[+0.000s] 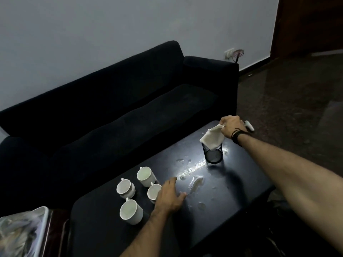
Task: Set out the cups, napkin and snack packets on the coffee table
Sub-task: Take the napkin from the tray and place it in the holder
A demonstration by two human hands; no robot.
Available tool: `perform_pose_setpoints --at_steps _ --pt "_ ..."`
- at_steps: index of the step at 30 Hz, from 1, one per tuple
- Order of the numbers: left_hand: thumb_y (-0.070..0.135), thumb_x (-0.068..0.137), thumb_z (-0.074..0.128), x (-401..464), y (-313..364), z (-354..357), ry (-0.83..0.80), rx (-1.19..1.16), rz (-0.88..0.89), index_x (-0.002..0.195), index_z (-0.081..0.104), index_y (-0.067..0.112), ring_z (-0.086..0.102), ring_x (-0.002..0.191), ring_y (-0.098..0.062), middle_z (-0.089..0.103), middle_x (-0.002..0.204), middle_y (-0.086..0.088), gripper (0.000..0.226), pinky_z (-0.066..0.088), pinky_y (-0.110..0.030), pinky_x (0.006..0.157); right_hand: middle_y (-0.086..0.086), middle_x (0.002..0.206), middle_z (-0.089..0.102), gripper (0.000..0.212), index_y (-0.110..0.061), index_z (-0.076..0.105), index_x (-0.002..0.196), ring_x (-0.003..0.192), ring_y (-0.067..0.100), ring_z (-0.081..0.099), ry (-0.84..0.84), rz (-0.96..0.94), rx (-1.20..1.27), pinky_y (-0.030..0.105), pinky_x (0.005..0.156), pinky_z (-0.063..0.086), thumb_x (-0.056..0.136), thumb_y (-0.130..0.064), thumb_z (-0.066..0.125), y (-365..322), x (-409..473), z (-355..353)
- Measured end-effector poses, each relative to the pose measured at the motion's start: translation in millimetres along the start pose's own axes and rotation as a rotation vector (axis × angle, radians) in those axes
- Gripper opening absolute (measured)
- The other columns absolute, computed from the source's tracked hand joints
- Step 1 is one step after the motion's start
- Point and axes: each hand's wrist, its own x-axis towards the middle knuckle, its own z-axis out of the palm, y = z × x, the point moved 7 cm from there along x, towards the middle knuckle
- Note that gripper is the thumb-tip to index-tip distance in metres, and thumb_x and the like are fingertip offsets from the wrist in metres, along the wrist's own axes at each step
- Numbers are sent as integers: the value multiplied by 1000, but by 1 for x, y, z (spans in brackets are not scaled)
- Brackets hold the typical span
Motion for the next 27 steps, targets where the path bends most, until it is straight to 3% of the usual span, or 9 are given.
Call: perform_pose_setpoints --at_steps 6,9,13,15,21,27 --pt "44 88 60 5 -4 8 7 -21 13 147 33 20 40 137 -19 41 150 1 70 32 -31 111 7 90 70 21 -25 74 76 89 28 66 -47 -14 -34 24 72 46 76 -13 57 -8 16 -2" --pt "45 87 61 7 -5 12 13 -27 17 147 33 21 39 137 -18 41 150 1 70 31 -32 112 7 90 70 21 -23 75 75 83 24 63 -113 -45 -82 24 71 46 76 -11 58 -11 21 6" --pt "47 86 60 12 -6 13 18 -29 18 147 33 23 40 137 -18 41 150 3 71 33 -33 112 8 99 70 21 -20 75 83 95 29 67 -175 -87 -142 28 78 54 78 -9 58 -17 21 20" --pt "47 86 61 14 -6 14 13 -26 15 147 32 24 40 137 -18 41 151 4 72 33 -34 113 13 104 68 18 -17 70 89 100 34 66 -220 -119 -217 31 79 53 80 -7 57 -18 17 33" --pt "47 87 61 17 -10 16 -3 3 26 148 30 24 38 138 -18 39 152 3 73 32 -35 114 22 123 56 38 -7 46 120 113 43 59 -183 -169 -359 45 86 51 84 1 54 -14 11 56" --pt "47 87 60 14 -12 15 -4 11 34 149 30 22 38 139 -18 38 153 2 73 31 -34 115 18 129 49 52 -7 41 126 121 38 50 -170 -163 -416 46 92 48 81 -13 66 -6 0 61"
